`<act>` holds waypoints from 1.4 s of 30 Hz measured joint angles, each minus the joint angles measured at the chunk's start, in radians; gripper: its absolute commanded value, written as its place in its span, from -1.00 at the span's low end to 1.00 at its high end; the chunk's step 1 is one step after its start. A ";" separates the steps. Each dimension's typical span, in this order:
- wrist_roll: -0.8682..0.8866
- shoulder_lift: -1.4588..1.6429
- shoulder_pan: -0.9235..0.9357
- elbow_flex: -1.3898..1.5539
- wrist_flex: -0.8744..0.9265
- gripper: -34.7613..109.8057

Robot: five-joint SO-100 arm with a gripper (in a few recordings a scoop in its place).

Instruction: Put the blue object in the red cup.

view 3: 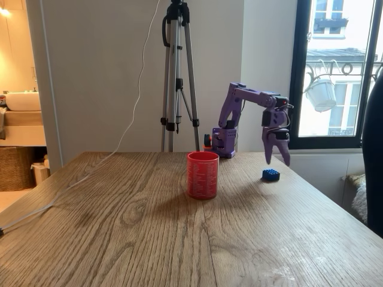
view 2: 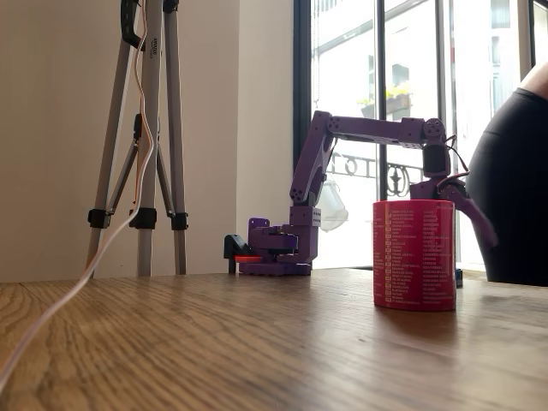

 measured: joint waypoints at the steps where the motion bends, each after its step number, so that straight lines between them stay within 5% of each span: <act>1: -0.002 -0.006 0.003 0.000 0.003 0.27; 15: 0.052 -0.155 -0.008 -0.011 0.057 0.24; 22: 0.034 -0.181 -0.009 -0.011 0.048 -0.50; 42: 0.020 -0.023 0.084 -0.035 0.006 -0.50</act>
